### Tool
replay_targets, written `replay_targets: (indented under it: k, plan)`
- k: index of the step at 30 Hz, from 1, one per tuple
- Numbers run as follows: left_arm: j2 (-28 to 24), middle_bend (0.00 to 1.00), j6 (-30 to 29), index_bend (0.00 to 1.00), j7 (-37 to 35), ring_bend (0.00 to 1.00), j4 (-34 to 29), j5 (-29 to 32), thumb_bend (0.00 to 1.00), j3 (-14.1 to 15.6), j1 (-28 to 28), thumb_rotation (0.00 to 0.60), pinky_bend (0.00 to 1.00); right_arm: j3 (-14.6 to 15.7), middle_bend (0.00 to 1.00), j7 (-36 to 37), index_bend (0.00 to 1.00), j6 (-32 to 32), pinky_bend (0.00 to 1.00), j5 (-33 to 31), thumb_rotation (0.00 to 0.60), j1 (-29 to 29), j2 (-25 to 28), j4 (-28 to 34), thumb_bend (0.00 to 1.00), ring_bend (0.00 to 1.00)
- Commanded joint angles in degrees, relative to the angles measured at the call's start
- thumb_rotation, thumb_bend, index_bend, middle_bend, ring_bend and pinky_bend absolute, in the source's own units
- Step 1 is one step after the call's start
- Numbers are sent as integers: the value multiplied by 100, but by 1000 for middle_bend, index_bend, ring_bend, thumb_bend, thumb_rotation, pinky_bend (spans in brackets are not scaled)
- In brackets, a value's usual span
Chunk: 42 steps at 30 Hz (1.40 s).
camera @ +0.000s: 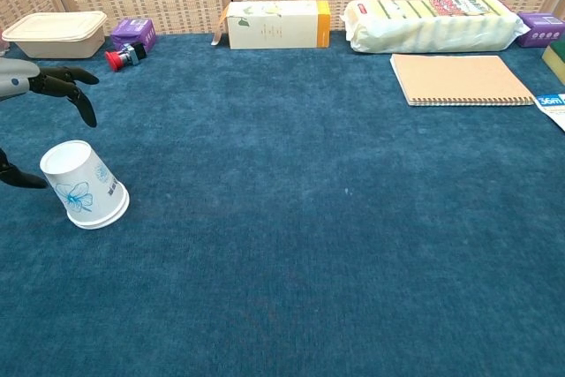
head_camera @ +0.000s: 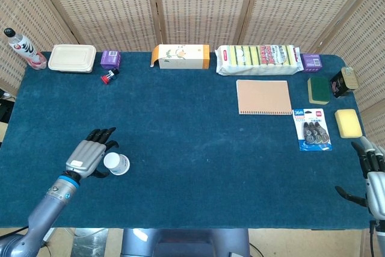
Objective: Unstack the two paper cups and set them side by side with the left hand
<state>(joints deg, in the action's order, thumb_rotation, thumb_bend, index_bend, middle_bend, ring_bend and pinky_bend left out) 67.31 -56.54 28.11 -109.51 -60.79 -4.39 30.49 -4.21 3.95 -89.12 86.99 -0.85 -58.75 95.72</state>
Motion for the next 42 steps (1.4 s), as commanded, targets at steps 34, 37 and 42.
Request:
replay_targets:
  k: [34,37,42]
  plan:
    - [-258,0,-256,390,-134,0,-339,138,246,181,243,600,34,2,0,35,0,65,0,-31,600,-20,11,4,20,0]
    - [-476,0,-329,390,-234,0,-536,23,247,173,203,600,35,4,0,34,0,64,0,-29,600,-19,12,8,20,0]
    - [-927,0,-479,390,-541,0,-901,-252,247,104,105,600,35,4,0,36,0,59,0,-37,600,-13,18,14,20,0]
